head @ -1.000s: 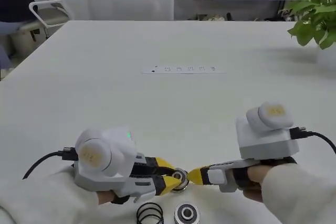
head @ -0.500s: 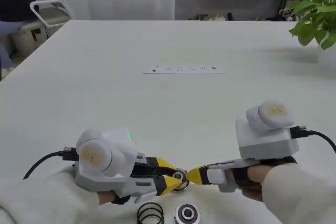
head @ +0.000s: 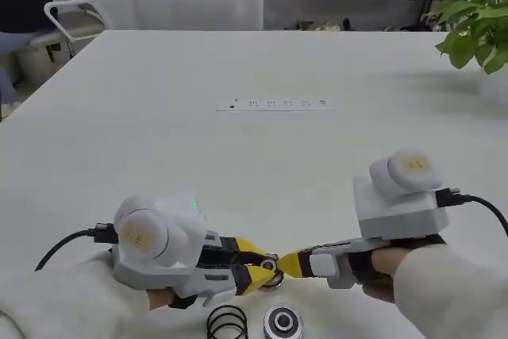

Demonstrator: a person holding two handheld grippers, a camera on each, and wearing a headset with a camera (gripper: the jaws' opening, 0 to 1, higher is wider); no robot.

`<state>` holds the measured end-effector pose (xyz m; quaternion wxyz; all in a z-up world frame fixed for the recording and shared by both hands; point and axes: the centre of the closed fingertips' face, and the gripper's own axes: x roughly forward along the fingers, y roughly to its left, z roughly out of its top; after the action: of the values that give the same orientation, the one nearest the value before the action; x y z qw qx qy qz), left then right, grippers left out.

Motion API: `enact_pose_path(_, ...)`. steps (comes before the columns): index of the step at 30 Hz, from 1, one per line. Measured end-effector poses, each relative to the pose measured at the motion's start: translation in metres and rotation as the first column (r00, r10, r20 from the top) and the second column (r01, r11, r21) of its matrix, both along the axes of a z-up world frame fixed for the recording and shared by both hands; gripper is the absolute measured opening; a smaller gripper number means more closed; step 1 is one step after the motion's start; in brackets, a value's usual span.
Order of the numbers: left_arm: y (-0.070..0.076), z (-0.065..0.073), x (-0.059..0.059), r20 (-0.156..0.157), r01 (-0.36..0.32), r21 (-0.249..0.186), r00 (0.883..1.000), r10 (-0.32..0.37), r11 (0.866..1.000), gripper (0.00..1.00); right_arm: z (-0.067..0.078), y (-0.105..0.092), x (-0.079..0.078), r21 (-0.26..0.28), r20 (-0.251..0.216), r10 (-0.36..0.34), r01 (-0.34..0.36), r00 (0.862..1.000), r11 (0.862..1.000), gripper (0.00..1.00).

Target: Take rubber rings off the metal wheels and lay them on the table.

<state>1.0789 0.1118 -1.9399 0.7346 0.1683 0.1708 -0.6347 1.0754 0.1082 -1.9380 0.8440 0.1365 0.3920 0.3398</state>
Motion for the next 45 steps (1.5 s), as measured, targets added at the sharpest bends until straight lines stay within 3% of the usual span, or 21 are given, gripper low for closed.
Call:
enact_pose_path(8, 0.000, 0.000, 0.000, -0.001, -0.001, -0.002, 1.000, 0.001, 1.000, 0.07, 0.001, 0.002, -0.001, -0.019, 0.016, 0.018, -0.018, 1.000, 1.000, 0.00)
enact_pose_path(25, 0.000, 0.001, -0.001, 0.004, -0.004, -0.011, 1.000, 0.004, 1.000, 0.07, 0.004, 0.005, 0.000, -0.002, 0.026, 0.028, -0.027, 0.999, 1.000, 0.00)
enact_pose_path(34, -0.001, 0.002, 0.000, -0.018, -0.017, 0.024, 1.000, 0.017, 1.000, 0.09, -0.002, 0.000, 0.000, -0.010, -0.003, 0.004, -0.004, 1.000, 1.000, 0.00)
enact_pose_path(39, -0.001, 0.003, -0.006, -0.054, -0.003, 0.047, 0.999, 0.005, 0.999, 0.16, -0.002, 0.000, -0.001, -0.006, -0.007, -0.002, 0.002, 1.000, 1.000, 0.00)
enact_pose_path(42, 0.001, 0.009, -0.006, -0.034, 0.006, 0.050, 0.999, -0.004, 0.999, 0.18, -0.001, -0.001, 0.000, -0.002, -0.010, -0.009, 0.009, 1.000, 1.000, 0.00)
enact_pose_path(45, 0.003, 0.025, -0.003, -0.015, 0.007, 0.039, 1.000, -0.007, 0.999, 0.22, 0.001, -0.002, 0.000, 0.004, -0.008, -0.015, 0.015, 1.000, 1.000, 0.00)
